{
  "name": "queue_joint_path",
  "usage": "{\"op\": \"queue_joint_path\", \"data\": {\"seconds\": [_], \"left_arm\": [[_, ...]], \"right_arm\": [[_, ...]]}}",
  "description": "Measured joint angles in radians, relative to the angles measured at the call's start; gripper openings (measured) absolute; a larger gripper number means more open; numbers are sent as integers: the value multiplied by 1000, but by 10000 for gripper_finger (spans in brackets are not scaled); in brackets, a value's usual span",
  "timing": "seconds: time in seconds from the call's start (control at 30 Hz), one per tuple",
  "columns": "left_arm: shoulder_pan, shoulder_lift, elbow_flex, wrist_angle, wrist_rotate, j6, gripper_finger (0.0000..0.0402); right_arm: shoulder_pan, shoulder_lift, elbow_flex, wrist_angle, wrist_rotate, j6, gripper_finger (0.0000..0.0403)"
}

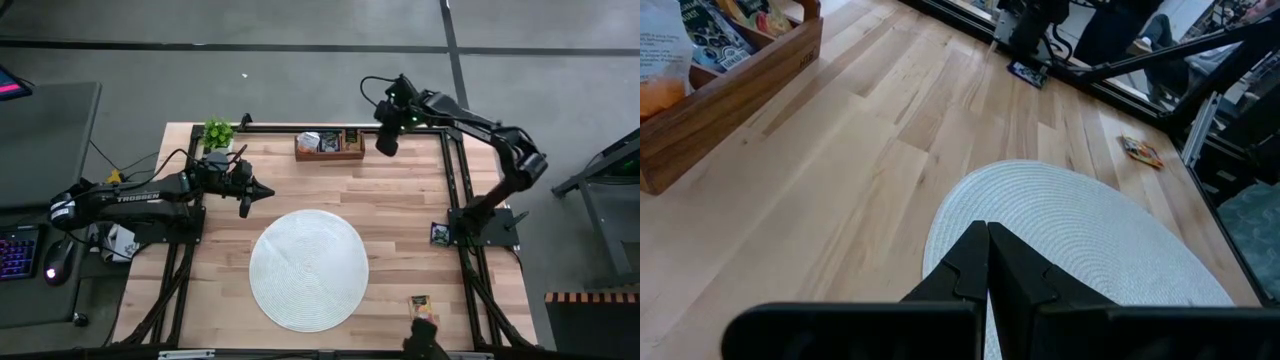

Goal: Pick & Place Tea
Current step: Put the yellow tea bag into the right section of the wooden organizer

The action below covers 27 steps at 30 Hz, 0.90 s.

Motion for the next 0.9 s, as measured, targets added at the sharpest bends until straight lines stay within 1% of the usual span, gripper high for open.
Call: {"op": "queue_joint_path", "data": {"seconds": [0.1,0.27,0.5,0.67,0.77,0.9], "left_arm": [[0,0,0,0,0,0,0],[0,0,0,0,0,0,0],[0,0,0,0,0,0,0],[0,0,0,0,0,0,0],[0,0,0,0,0,0,0],[0,0,0,0,0,0,0]], "right_arm": [[14,-54,0,-87,-31,35,106],[51,-145,0,-266,-37,72,106],[138,-263,0,-448,-36,222,106],[245,-331,0,-547,-39,367,106],[323,-366,0,-599,-67,436,106],[439,-403,0,-627,-88,545,106]]}}
